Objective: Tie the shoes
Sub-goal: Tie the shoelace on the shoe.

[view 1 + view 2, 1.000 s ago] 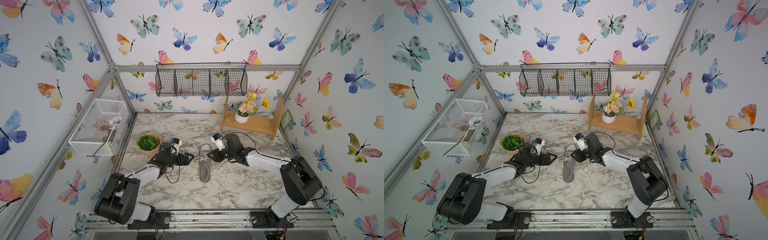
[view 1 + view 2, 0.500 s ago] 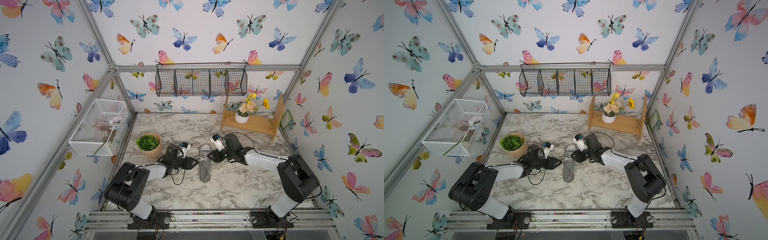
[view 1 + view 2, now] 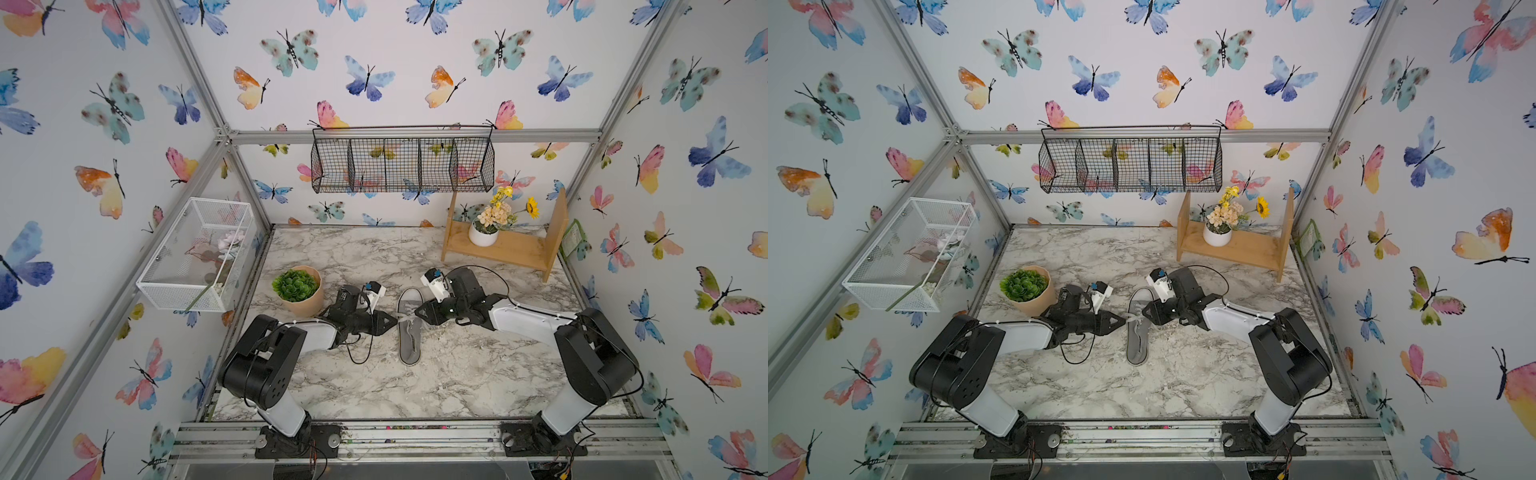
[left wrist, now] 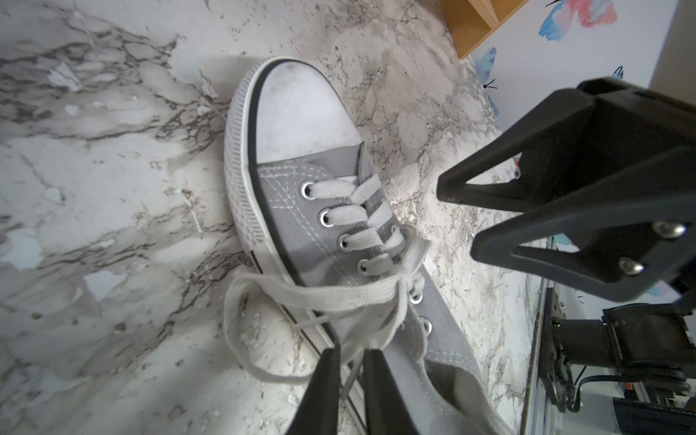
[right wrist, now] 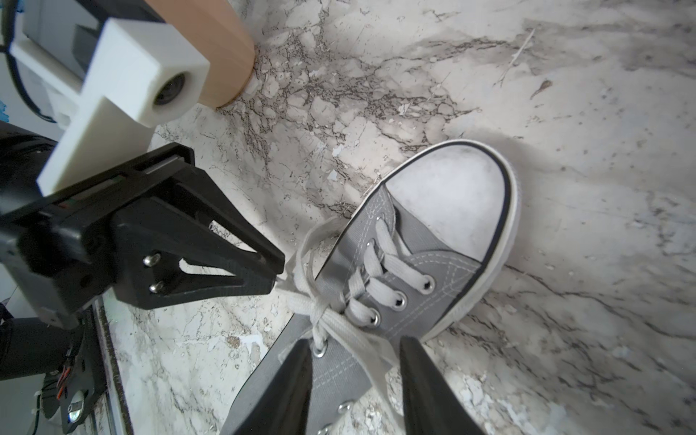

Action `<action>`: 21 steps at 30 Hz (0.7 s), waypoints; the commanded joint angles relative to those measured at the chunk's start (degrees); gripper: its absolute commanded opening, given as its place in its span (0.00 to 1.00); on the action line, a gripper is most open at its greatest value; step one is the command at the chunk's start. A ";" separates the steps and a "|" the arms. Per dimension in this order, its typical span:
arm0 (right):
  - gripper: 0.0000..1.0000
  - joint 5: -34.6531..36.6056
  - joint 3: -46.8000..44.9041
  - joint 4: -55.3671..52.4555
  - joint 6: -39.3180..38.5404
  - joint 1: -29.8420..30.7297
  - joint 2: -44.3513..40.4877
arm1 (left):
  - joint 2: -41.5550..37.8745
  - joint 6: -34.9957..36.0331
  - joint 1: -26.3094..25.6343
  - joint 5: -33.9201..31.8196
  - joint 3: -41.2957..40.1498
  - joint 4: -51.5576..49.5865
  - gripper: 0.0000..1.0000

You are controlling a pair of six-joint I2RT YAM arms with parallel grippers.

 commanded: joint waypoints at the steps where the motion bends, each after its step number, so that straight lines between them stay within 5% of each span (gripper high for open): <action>1: 0.41 1.05 1.41 -1.98 -0.80 -0.06 -0.25 | -0.63 0.64 -0.21 1.59 -0.05 -0.87 0.13; 11: 0.41 2.23 0.88 -2.87 -0.68 -0.06 -0.89 | -2.25 0.66 -0.21 0.22 -1.36 -3.40 0.00; 21: 0.43 0.16 4.29 -2.94 -1.09 1.29 1.73 | -4.54 -0.49 -0.24 -0.55 -2.49 -4.31 0.00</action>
